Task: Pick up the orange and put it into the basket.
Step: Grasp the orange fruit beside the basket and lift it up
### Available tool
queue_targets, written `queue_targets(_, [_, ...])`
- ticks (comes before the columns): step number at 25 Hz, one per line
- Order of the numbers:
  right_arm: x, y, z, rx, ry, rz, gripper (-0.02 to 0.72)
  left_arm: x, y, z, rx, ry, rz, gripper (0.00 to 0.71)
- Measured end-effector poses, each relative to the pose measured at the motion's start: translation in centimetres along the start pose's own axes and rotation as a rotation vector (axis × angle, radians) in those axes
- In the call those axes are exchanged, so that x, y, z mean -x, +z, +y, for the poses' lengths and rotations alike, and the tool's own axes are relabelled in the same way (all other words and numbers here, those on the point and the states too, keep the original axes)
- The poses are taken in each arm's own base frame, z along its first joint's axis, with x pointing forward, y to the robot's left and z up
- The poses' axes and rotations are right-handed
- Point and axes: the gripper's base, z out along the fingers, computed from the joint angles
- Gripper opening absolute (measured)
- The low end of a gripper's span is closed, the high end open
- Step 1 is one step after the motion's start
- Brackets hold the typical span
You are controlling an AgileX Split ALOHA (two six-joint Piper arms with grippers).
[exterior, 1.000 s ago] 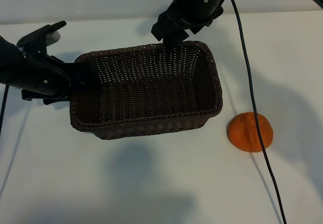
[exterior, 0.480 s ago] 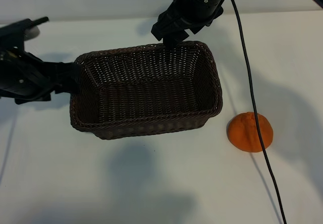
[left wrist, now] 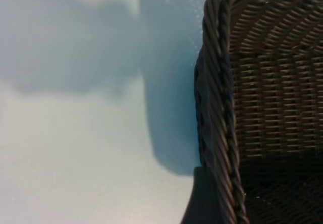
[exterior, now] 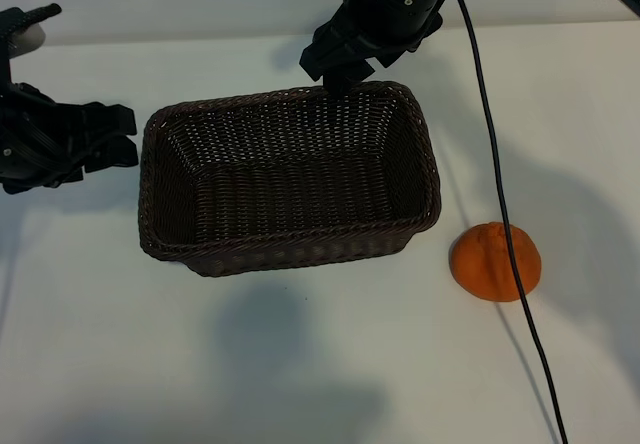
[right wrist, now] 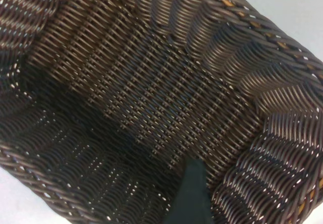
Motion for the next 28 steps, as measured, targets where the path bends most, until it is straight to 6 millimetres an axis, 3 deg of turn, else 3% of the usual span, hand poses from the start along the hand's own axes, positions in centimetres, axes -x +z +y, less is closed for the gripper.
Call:
queue_targets(9, [0.1,0.0,0.4,0.042,0.046,-0.006,0.595,0.0,-0.1,0.0,-0.001,0.001,0.008,0.592])
queue_targets(16, [0.1,-0.6,0.4,0.039,0.046,-0.018,0.594,1.7,-1.4,-0.9,-0.018,0.02,-0.027,0.592])
queue_targets(19, [0.0,-2.2,0.3,0.003,0.03,-0.045,0.578,1.7,-1.5,-0.9,-0.016,0.025,-0.023,0.592])
queue_targets(28, [-1.4,-10.0,-0.7,-0.169,0.007,-0.177,0.54,1.7,-1.5,-0.9,-0.015,0.037,-0.019,0.591])
